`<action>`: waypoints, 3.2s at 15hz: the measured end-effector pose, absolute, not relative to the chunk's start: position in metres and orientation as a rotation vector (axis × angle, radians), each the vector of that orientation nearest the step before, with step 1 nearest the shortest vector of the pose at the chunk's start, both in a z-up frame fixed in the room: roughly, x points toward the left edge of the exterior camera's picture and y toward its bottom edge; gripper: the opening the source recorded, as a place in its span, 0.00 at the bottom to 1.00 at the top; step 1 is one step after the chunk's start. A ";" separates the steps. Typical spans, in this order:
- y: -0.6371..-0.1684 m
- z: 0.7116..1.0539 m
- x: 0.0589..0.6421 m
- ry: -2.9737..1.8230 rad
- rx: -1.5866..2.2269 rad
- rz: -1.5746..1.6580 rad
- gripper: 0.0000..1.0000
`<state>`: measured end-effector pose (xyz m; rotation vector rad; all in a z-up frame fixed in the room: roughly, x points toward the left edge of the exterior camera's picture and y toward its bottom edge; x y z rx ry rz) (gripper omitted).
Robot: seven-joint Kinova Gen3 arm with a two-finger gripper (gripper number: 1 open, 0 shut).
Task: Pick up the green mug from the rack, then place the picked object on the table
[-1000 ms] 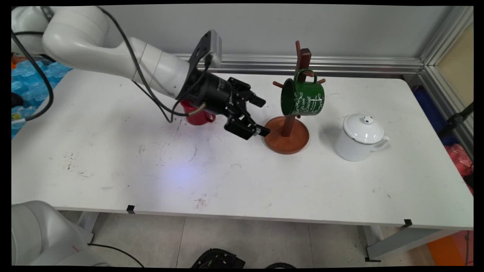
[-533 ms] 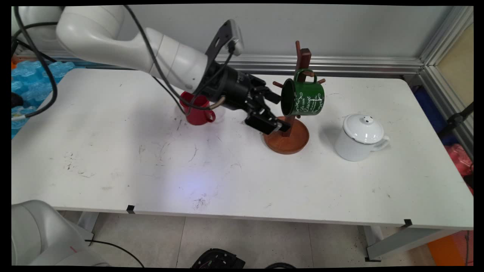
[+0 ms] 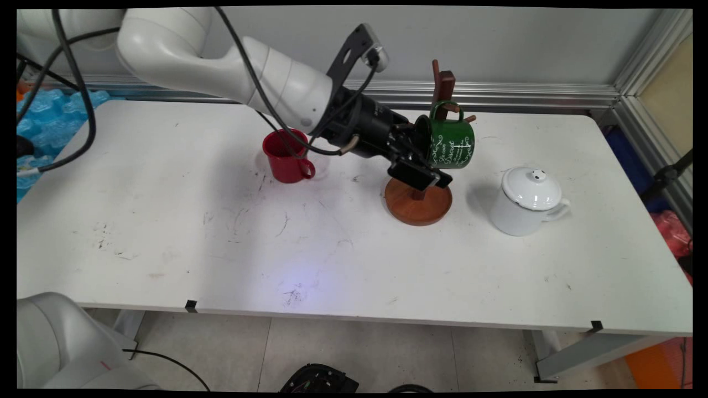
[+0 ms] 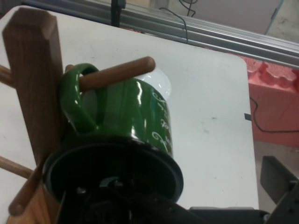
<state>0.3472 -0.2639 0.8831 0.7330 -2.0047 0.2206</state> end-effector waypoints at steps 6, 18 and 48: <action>-0.274 0.880 0.334 -1.963 0.800 0.187 1.00; -0.281 0.870 0.330 -1.917 0.879 0.145 0.00; -0.259 0.923 0.342 -1.850 0.759 0.052 0.00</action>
